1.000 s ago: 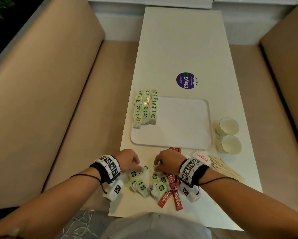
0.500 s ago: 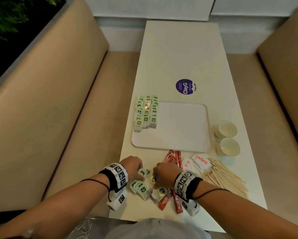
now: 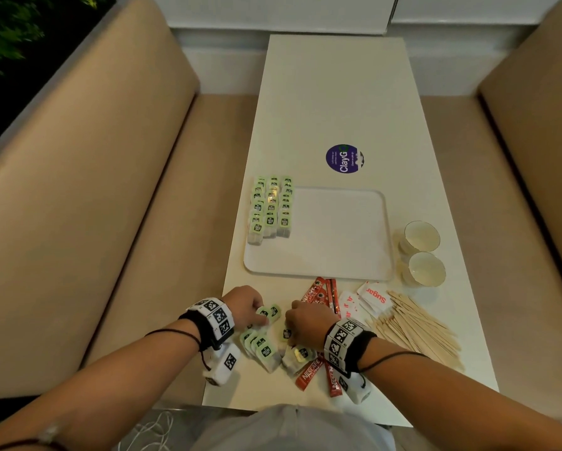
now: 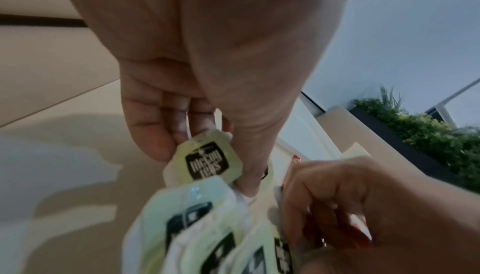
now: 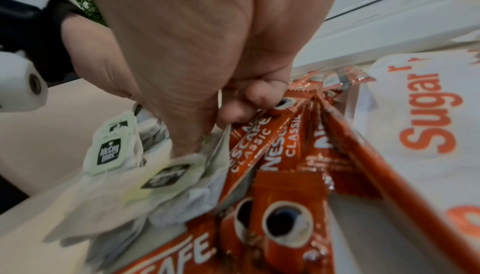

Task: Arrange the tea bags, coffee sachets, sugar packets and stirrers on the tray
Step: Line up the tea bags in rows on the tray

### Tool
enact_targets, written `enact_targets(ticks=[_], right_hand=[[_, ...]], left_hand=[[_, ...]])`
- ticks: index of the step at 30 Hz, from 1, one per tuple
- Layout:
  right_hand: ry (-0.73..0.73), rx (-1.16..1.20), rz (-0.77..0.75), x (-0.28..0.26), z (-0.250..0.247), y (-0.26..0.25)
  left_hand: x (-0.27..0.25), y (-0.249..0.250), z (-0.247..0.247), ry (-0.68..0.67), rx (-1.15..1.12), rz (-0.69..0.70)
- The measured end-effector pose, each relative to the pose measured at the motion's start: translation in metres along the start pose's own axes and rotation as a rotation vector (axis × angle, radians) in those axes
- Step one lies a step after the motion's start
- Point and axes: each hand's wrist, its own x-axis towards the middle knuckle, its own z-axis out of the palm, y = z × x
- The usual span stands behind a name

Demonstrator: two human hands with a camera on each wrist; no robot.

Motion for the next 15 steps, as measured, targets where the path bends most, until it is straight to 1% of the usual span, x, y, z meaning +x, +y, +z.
enact_targets(ticks=[6,11,15], right_hand=[[0.042,0.009,-0.055,0.002,0.006,0.002],[-0.001,0.007,-0.038,0.002,-0.001,-0.001],[0.009,0.07,-0.022,0.001,-0.009,-0.001]], left_hand=[[-0.001,-0.006,-0.006,0.035,-0.203,0.056],[-0.003,-0.005,-0.011,0.077,-0.292,0.038],[-0.006,-0.004,-0.016,0.047,-0.407,-0.008]])
